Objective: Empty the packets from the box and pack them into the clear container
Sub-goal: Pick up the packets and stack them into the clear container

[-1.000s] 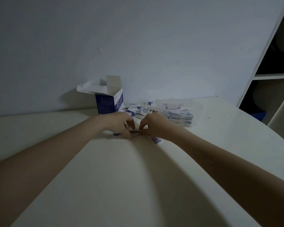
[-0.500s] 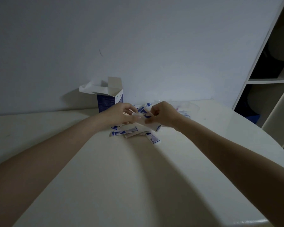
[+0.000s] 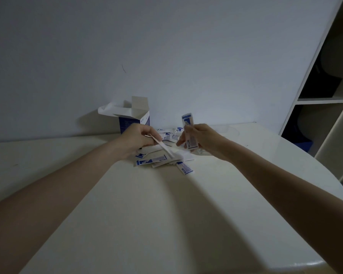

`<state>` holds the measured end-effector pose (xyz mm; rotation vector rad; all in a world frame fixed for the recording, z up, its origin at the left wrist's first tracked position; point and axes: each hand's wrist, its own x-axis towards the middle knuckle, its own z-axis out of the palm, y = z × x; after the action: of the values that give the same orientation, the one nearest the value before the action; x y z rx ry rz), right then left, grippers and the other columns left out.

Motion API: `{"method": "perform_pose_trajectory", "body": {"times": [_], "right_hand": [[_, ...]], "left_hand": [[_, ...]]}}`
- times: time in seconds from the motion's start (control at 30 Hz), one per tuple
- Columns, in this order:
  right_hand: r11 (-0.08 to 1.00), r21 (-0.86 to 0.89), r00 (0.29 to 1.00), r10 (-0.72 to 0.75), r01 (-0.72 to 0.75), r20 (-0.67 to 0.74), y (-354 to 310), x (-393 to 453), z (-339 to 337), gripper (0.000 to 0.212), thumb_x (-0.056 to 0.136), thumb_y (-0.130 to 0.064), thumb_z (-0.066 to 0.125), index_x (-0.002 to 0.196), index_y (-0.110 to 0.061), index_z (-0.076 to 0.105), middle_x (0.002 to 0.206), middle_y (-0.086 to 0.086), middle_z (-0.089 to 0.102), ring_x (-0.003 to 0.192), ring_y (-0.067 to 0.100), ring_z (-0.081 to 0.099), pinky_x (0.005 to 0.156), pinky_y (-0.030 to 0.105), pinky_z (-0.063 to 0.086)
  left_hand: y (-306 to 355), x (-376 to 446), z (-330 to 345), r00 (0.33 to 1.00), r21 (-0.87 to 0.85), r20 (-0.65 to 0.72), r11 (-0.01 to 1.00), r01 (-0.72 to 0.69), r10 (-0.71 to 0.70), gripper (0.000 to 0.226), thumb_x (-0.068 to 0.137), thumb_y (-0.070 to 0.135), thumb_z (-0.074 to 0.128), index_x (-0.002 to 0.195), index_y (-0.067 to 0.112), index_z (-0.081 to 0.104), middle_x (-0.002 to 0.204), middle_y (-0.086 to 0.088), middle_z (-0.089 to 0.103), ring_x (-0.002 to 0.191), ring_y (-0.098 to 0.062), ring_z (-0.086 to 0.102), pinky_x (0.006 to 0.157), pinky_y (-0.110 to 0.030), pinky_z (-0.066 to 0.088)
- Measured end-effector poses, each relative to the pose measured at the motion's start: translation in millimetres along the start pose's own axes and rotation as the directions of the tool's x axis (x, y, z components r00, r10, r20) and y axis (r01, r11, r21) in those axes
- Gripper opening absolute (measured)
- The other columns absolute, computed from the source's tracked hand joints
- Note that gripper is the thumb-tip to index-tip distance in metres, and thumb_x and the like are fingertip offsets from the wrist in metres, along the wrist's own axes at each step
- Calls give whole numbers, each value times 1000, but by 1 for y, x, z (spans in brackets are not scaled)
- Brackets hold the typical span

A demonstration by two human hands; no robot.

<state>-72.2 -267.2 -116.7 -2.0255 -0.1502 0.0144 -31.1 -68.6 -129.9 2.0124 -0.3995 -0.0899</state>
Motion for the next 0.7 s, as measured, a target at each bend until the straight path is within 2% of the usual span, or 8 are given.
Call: {"method": "perform_pose_trajectory", "body": {"times": [0.1,0.2,0.3,0.37,0.43,0.5,0.57,0.7], "right_hand": [[999,42,998,6,-8,66,2,-1,-1,33,99,-21,41,98,1,65,94,9,64,77,18,55,65,22,46],[987,148,992,44,-62,120,3,0,-2,22,91,-16,56,94,3,67,91,13,65,75,18,56,61,20,49],[950,259,949,93,-175,301,1,2,5,16,89,-10,58,87,3,67,91,19,65,79,21,61,81,31,53],[928,295,934,122,-227,335,1,3,14,12,88,-6,58,82,0,66,82,9,67,70,15,63,66,24,55],[931,291,957,151,-222,248,3,7,20,4,84,-3,63,84,1,66,80,8,66,70,15,61,63,21,52],[972,176,987,145,-156,73,7,10,21,3,78,-2,70,77,-3,67,75,9,63,70,17,56,66,21,48],[996,-22,995,86,-87,-46,9,9,19,14,76,-4,73,66,-11,66,63,3,57,60,13,49,54,14,41],[989,-141,998,27,-36,-61,6,4,18,12,79,-3,70,91,-5,71,68,1,59,61,10,50,54,14,42]], "left_hand": [[3,0,-1,999,19,-12,999,-29,30,36,84,-9,58,60,17,66,96,-11,69,83,-14,66,79,-27,54],[6,-1,0,998,19,-28,998,-57,57,31,85,-14,52,65,9,62,82,-6,68,64,-3,69,57,-11,53],[4,1,1,993,42,-86,996,-76,80,35,83,-13,56,65,15,64,78,-5,68,70,-11,68,72,-21,57],[3,2,1,991,54,-106,996,-76,82,31,81,-8,62,69,21,67,82,-9,70,80,-22,68,84,-35,54],[5,0,1,997,59,-59,997,-50,54,26,81,-2,64,79,23,70,92,-16,71,88,-27,68,90,-42,51],[5,-4,0,997,-79,71,997,25,-19,20,83,0,63,94,16,69,89,-14,69,77,-16,69,82,-27,55],[5,-7,1,983,-221,166,969,110,-74,15,85,3,63,98,10,66,83,-6,65,65,-7,69,67,-14,57],[-5,-3,3,997,-49,52,997,54,-51,14,82,8,68,84,22,66,82,-9,58,50,-3,63,57,-13,52]]}}
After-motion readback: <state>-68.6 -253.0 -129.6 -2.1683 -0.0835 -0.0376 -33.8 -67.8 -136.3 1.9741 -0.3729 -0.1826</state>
